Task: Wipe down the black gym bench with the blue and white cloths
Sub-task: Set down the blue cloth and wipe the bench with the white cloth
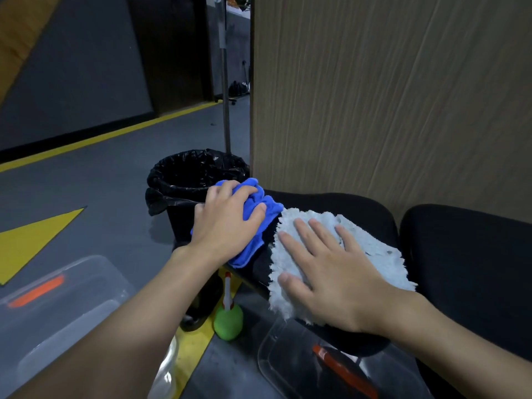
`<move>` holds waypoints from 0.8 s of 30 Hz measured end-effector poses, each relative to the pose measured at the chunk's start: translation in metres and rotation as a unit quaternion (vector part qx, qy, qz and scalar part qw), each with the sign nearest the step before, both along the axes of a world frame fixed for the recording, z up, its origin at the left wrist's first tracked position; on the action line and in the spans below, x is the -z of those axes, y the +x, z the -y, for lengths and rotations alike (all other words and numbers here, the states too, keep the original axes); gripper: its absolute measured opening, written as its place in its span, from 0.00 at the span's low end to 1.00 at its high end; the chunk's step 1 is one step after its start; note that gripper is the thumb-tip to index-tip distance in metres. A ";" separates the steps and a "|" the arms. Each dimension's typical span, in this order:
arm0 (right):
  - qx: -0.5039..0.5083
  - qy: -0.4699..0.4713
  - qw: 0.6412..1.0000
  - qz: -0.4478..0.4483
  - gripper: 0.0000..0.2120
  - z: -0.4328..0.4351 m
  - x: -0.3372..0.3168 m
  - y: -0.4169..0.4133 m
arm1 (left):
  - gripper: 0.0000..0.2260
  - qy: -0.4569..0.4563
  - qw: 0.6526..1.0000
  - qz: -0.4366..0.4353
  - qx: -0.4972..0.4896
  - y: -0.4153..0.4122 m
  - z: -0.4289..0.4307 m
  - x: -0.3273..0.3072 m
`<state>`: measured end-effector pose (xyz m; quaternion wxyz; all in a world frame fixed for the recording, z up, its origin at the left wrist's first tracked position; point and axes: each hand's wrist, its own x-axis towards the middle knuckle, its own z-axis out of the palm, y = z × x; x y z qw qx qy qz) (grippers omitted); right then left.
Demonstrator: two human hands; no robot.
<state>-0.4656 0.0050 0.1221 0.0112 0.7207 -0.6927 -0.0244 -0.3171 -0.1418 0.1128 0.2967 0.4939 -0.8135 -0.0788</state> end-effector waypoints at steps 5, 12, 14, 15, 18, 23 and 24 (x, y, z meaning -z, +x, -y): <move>0.061 0.017 0.997 0.045 0.31 0.042 -0.005 -0.027 | 0.18 0.004 1.000 0.009 0.001 0.000 0.002 0.001; 0.150 0.033 0.985 0.079 0.31 0.109 -0.007 -0.070 | 0.16 -0.002 1.000 0.003 -0.009 -0.003 0.002 0.003; 0.151 0.028 0.985 0.078 0.31 0.109 -0.006 -0.069 | 0.16 -0.003 1.000 -0.002 -0.011 -0.003 0.002 0.003; 0.148 0.022 0.986 0.073 0.30 0.104 -0.006 -0.066 | 0.16 -0.006 1.000 -0.001 -0.012 -0.003 0.001 0.003; 0.137 0.021 0.988 0.062 0.31 0.082 -0.005 -0.053 | 0.16 -0.012 1.000 0.004 -0.017 -0.004 0.001 0.003; 0.078 -0.008 0.996 0.042 0.31 0.018 -0.003 -0.019 | 0.17 -0.013 1.000 0.015 -0.019 -0.004 0.002 0.004; 0.062 -0.014 0.998 0.031 0.31 0.003 -0.002 -0.013 | 0.17 -0.012 1.000 0.014 -0.019 -0.004 0.001 0.004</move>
